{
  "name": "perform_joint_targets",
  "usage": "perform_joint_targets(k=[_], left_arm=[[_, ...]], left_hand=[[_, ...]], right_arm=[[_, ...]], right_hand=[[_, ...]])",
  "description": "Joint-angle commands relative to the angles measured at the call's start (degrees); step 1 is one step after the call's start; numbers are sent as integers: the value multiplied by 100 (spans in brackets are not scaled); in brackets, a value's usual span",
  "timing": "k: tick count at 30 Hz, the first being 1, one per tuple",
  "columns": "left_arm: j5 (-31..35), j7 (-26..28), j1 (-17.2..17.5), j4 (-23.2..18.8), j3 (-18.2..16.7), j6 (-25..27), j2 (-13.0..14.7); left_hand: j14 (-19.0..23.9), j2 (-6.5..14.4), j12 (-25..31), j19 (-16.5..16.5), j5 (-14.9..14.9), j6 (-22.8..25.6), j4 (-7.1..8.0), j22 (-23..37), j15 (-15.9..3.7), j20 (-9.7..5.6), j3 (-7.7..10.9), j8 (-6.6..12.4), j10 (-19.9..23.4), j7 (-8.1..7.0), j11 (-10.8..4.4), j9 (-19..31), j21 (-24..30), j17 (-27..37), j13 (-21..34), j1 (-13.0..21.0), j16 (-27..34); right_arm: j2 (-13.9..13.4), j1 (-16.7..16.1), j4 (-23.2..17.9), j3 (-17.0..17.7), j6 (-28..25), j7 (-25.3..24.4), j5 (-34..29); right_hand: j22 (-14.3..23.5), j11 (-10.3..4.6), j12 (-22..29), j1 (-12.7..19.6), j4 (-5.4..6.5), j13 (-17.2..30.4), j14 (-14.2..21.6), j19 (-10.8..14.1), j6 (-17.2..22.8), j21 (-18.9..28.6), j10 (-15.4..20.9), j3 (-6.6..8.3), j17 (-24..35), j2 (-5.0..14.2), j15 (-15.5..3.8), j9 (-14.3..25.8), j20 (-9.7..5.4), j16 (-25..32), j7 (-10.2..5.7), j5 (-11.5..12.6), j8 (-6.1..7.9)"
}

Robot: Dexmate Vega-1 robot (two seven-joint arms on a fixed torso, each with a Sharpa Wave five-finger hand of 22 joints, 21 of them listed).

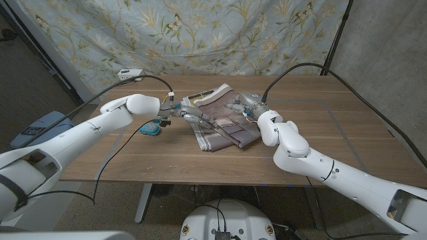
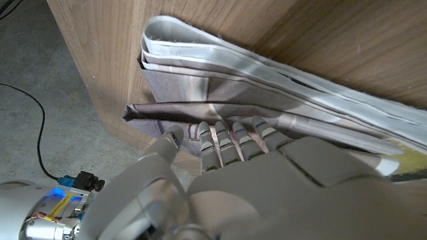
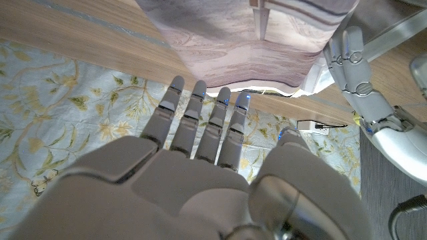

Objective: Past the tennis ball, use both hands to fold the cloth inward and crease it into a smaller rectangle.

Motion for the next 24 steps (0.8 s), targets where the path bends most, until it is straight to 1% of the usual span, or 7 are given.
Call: perform_joint_targets(k=[1,5,10,16,18,21,24], left_arm=[[64,383,227,-245,-202,83,122],[80,446,235,-240,-222,143,90],[24,512,247,-251,-247,225,25],[-35,466,18,171,-143,105,-251],[-54,453,-31,254,-120,81,-299],[-48,476,-181,485,-67,52,-458],[-47,550,-211,506,-66,127,-499]], left_hand=[[61,-35,-6,-16,-4,48,-16,1,7,3,-4,-3,43,8,24,13,-5,19,13,-9,35],[65,-36,-6,-15,-4,48,-16,1,1,6,-2,-4,44,5,19,13,-5,19,13,-13,36],[66,-35,-7,-13,-5,46,-11,1,-3,6,-1,-5,42,12,5,13,-4,20,13,-21,36],[66,-34,-9,-15,-5,44,-9,1,6,9,1,-6,36,14,10,13,-5,20,13,-26,35],[61,-34,-9,-16,-5,41,-7,1,6,12,0,-7,37,15,21,13,-5,21,13,-30,33],[60,-35,-10,-15,-5,40,-5,1,5,11,0,-7,35,13,18,13,-5,21,13,-34,33],[57,-30,-11,-15,-6,35,6,1,15,18,-3,-9,32,20,21,13,-5,26,13,-45,35]], right_arm=[[320,-103,289,139,180,-270,72],[383,-89,441,232,323,-373,268],[451,57,718,296,529,-427,514],[547,227,1018,314,692,-465,761],[553,246,1064,317,725,-490,833],[641,312,1276,326,827,-542,1028],[688,353,1419,340,908,-608,1195]], right_hand=[[-2,21,-3,-9,-41,19,17,29,40,4,51,10,19,-26,31,18,17,20,-7,13,7],[-2,19,-6,-8,-47,20,31,23,40,1,49,12,17,-28,31,18,12,25,-2,12,6],[-2,27,-10,3,-63,21,11,23,37,1,47,22,14,-28,27,18,15,17,14,12,4],[-2,29,-13,10,-75,21,17,23,35,0,46,30,12,-27,24,18,21,19,15,12,3],[-2,27,-15,11,-78,22,18,24,44,0,42,32,12,-27,21,19,28,20,17,11,6],[-2,32,-16,11,-82,22,25,24,48,0,43,34,11,-28,25,19,30,22,24,11,8],[-2,32,-19,10,-86,22,26,23,55,-1,40,36,10,-28,21,19,35,23,30,10,10]])
